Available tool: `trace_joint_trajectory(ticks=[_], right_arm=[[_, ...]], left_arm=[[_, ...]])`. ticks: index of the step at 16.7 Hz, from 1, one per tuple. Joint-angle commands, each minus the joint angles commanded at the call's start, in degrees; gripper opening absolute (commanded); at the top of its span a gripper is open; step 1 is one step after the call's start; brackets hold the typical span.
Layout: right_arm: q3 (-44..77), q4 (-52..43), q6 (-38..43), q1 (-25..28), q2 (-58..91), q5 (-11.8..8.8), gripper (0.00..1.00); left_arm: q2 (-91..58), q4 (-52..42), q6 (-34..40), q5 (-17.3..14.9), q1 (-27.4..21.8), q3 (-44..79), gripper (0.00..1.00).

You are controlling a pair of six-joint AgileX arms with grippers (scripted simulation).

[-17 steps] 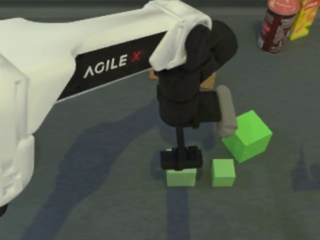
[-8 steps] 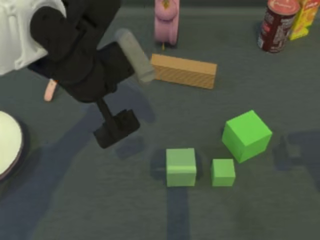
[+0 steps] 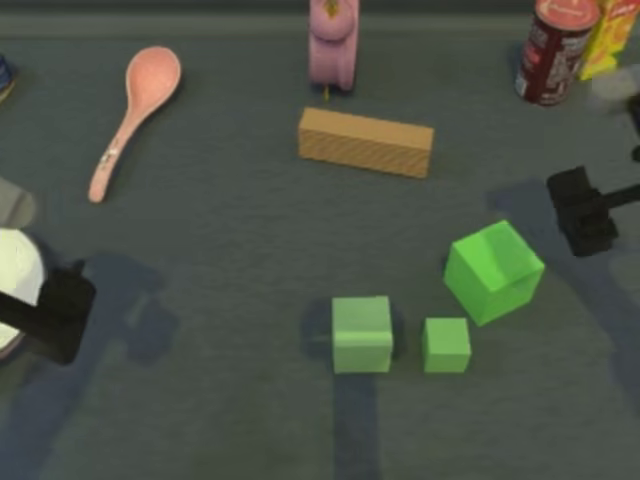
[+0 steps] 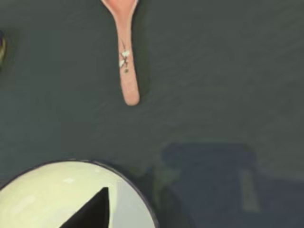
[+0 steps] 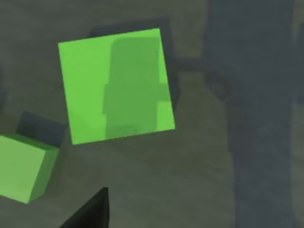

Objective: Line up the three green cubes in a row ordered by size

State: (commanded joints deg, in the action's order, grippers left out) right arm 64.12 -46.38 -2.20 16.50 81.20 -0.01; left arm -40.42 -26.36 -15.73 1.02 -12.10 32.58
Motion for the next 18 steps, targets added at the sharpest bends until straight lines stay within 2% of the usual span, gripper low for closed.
trace_joint_trajectory(ticks=[5,9,18], right_arm=[[18.86,-13.09,-0.66,4.60,22.56,-0.04,1.00],[29.24,-19.48,-1.00,6.97,34.34,0.06,1.00],[32.26,-21.10,-1.10,7.42,37.68,0.12,1.00]], left_arm=[[24.43,14.84,8.90,-0.37,8.26,-20.57,1.00],[36.55,23.56,14.07,-0.84,12.19,-29.88,1.00],[40.42,26.36,15.73,-1.02,13.25,-32.58,1.00]])
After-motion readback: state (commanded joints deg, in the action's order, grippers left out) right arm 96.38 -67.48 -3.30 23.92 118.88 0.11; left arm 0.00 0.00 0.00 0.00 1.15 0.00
